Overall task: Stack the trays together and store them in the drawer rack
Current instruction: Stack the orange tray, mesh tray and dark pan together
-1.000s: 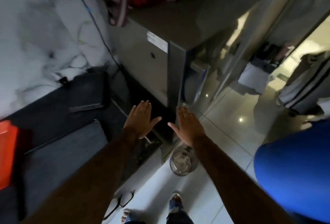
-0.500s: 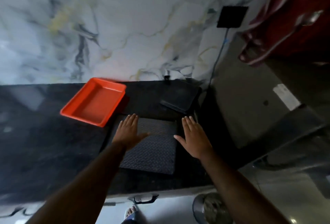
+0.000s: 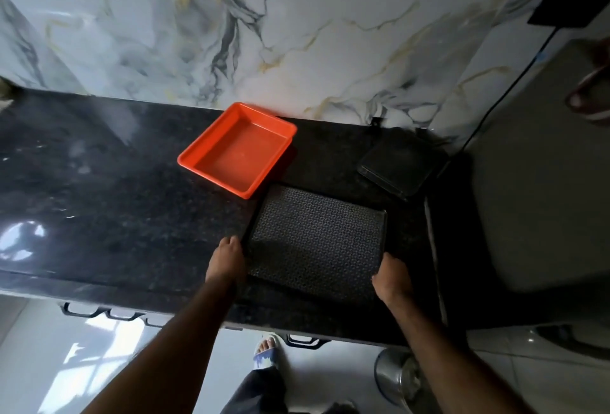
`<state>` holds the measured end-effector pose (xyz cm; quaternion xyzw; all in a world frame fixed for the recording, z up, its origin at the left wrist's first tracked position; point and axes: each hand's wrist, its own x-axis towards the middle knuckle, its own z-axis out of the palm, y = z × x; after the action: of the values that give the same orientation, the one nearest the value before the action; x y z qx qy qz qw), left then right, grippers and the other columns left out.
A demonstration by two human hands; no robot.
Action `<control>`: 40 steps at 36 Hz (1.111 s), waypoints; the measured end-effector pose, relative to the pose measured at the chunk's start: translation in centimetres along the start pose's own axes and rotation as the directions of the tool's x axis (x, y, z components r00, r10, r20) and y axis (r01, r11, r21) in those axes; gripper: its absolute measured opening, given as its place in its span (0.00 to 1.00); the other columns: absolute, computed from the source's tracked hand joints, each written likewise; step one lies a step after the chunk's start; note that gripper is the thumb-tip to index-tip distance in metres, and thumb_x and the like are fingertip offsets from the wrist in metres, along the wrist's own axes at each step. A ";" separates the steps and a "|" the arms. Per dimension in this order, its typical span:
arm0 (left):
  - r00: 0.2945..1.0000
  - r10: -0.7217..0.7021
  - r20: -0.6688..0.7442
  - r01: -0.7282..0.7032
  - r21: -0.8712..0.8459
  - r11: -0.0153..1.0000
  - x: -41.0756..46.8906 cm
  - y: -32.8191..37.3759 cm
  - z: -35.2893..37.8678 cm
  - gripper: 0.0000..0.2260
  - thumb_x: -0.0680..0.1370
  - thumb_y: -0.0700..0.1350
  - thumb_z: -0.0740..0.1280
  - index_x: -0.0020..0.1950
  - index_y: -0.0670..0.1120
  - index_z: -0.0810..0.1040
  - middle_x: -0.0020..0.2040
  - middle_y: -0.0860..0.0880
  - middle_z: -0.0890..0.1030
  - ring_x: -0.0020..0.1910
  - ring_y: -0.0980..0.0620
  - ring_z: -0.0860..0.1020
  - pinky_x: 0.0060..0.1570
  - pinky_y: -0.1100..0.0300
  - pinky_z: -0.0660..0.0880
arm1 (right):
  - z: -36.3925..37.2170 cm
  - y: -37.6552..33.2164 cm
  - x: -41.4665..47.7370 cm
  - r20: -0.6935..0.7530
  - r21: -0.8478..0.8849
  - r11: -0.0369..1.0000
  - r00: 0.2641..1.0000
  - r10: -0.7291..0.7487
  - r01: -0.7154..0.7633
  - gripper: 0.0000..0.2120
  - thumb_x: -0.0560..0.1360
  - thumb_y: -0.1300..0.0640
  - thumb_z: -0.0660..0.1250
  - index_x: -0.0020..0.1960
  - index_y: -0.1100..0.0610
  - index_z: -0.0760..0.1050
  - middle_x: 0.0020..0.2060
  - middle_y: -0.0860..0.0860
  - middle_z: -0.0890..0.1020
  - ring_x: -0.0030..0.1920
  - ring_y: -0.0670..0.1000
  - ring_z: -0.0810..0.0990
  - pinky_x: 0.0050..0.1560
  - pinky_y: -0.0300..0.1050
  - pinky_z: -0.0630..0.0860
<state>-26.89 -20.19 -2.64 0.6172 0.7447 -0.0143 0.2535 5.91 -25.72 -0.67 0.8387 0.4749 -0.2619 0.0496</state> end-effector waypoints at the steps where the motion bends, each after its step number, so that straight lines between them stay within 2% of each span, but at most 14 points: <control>1: 1.000 0.002 -0.010 -0.002 -0.011 1.000 -0.3 -0.3 0.1 0.11 0.77 0.37 0.62 0.59 0.38 0.73 0.60 0.36 0.77 0.58 0.37 0.77 0.58 0.46 0.74 | 0.0 0.1 0.1 -0.012 -0.013 1.000 1.000 -0.004 0.004 0.16 0.76 0.62 0.67 0.63 0.62 0.75 0.61 0.61 0.80 0.63 0.61 0.79 0.63 0.51 0.77; 6: 0.996 -0.032 0.079 0.038 -0.075 0.996 -2.0 -1.5 0.3 0.11 0.76 0.36 0.63 0.59 0.38 0.71 0.57 0.36 0.80 0.57 0.37 0.79 0.55 0.47 0.75 | -0.2 0.6 0.4 -0.012 -0.013 1.000 1.000 -0.017 0.017 0.23 0.77 0.65 0.64 0.72 0.59 0.69 0.65 0.62 0.78 0.66 0.62 0.77 0.67 0.53 0.75; 10: 0.972 -0.098 0.214 0.110 -0.046 0.993 -3.0 -2.6 0.3 0.21 0.77 0.38 0.63 0.69 0.38 0.67 0.62 0.36 0.79 0.61 0.38 0.79 0.59 0.47 0.77 | 0.3 1.1 0.1 0.065 -0.066 0.998 0.998 0.014 -0.010 0.17 0.78 0.65 0.62 0.66 0.63 0.71 0.63 0.62 0.79 0.65 0.63 0.78 0.64 0.53 0.76; 12: 0.961 -0.084 0.264 0.102 -0.054 0.993 -3.0 -3.0 -0.1 0.22 0.76 0.39 0.65 0.70 0.40 0.68 0.62 0.38 0.80 0.61 0.40 0.79 0.58 0.49 0.78 | 0.6 1.0 0.2 0.087 -0.096 0.995 0.996 0.035 -0.026 0.18 0.78 0.66 0.62 0.67 0.63 0.70 0.64 0.63 0.78 0.66 0.63 0.77 0.64 0.52 0.76; 14: 0.942 -0.062 0.329 0.091 -0.075 0.993 -2.5 -3.5 -0.8 0.22 0.74 0.43 0.69 0.67 0.44 0.74 0.61 0.40 0.81 0.58 0.43 0.80 0.56 0.52 0.79 | 0.5 0.1 0.5 0.079 -0.104 0.992 0.993 0.085 -0.076 0.18 0.77 0.64 0.64 0.66 0.65 0.71 0.64 0.63 0.78 0.65 0.62 0.78 0.63 0.52 0.78; 17: 0.924 -0.132 0.359 0.191 -0.135 0.972 -0.3 -4.6 -2.8 0.23 0.66 0.59 0.70 0.56 0.48 0.82 0.53 0.45 0.84 0.47 0.50 0.82 0.49 0.57 0.80 | -0.5 -2.7 1.3 -0.041 -0.091 0.981 0.985 0.168 -0.172 0.24 0.73 0.58 0.72 0.66 0.64 0.72 0.64 0.61 0.77 0.64 0.62 0.79 0.58 0.53 0.81; 20: 0.948 -0.185 0.259 0.248 -0.237 0.939 3.1 -5.2 -5.3 0.27 0.65 0.66 0.69 0.46 0.44 0.84 0.45 0.45 0.86 0.43 0.48 0.84 0.43 0.59 0.79 | -1.8 -6.8 2.9 -0.152 -0.126 0.991 0.988 0.030 -0.050 0.34 0.72 0.48 0.74 0.71 0.62 0.67 0.67 0.59 0.74 0.66 0.60 0.75 0.61 0.54 0.79; 22: 0.969 -0.182 0.164 0.222 -0.274 0.936 5.8 -5.3 -6.9 0.26 0.69 0.67 0.69 0.39 0.43 0.82 0.40 0.45 0.85 0.44 0.46 0.84 0.40 0.59 0.74 | -2.5 -10.3 4.7 -0.124 -0.125 0.988 0.986 -0.110 0.095 0.37 0.72 0.46 0.74 0.73 0.62 0.65 0.69 0.60 0.72 0.69 0.60 0.73 0.67 0.54 0.74; 25: 0.974 -0.217 0.065 0.225 -0.391 0.893 9.5 -4.6 -8.8 0.26 0.72 0.68 0.66 0.36 0.44 0.79 0.35 0.48 0.82 0.40 0.46 0.82 0.38 0.58 0.73 | -3.3 -16.7 7.4 -0.043 0.046 0.971 0.972 -0.232 0.234 0.37 0.74 0.49 0.72 0.76 0.63 0.63 0.72 0.61 0.71 0.73 0.60 0.70 0.73 0.51 0.66; 29: 0.957 -0.269 0.104 0.266 -0.677 0.686 14.0 -3.7 -9.3 0.26 0.73 0.66 0.66 0.42 0.42 0.82 0.33 0.46 0.82 0.27 0.48 0.81 0.33 0.58 0.78 | -3.3 -24.6 9.9 0.041 0.331 0.913 0.963 -0.266 0.238 0.34 0.75 0.51 0.72 0.75 0.62 0.66 0.70 0.60 0.75 0.70 0.58 0.75 0.71 0.52 0.71; 32: 0.936 -0.316 0.158 0.313 -0.785 0.534 16.7 -3.3 -8.6 0.23 0.73 0.62 0.68 0.49 0.41 0.82 0.39 0.42 0.84 0.33 0.45 0.83 0.39 0.53 0.81 | -2.6 -28.8 11.7 0.082 0.461 0.867 0.964 -0.255 0.190 0.33 0.76 0.50 0.71 0.75 0.62 0.66 0.68 0.59 0.77 0.68 0.57 0.77 0.70 0.49 0.72; 34: 0.921 -0.361 0.142 0.325 -0.791 0.519 17.8 -3.2 -8.1 0.20 0.71 0.57 0.70 0.52 0.42 0.81 0.44 0.41 0.86 0.39 0.44 0.84 0.46 0.52 0.82 | -1.7 -30.7 12.8 0.116 0.567 0.814 0.966 -0.230 0.126 0.29 0.76 0.54 0.72 0.73 0.63 0.69 0.66 0.60 0.78 0.65 0.59 0.79 0.68 0.54 0.75; 37: 0.898 -0.425 0.115 0.332 -0.811 0.481 18.6 -3.0 -7.5 0.21 0.66 0.51 0.69 0.56 0.43 0.77 0.52 0.42 0.83 0.49 0.41 0.83 0.54 0.45 0.81 | -0.4 -32.0 13.8 0.236 0.783 0.617 0.954 -0.184 -0.074 0.20 0.77 0.65 0.69 0.67 0.65 0.72 0.63 0.63 0.79 0.60 0.58 0.81 0.57 0.54 0.81; 40: 0.890 -0.450 0.080 0.301 -0.843 0.446 19.0 -2.5 -7.1 0.22 0.67 0.49 0.69 0.58 0.42 0.73 0.54 0.42 0.81 0.52 0.40 0.82 0.54 0.44 0.81 | 0.0 -32.2 13.9 0.284 0.870 0.455 0.947 -0.149 -0.189 0.26 0.76 0.69 0.69 0.72 0.65 0.67 0.65 0.62 0.77 0.56 0.55 0.79 0.47 0.49 0.81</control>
<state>-33.81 -1.08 -4.73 0.2377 0.7940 0.3350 0.4482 -14.84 2.49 -2.05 0.6915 0.2429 -0.6025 -0.3159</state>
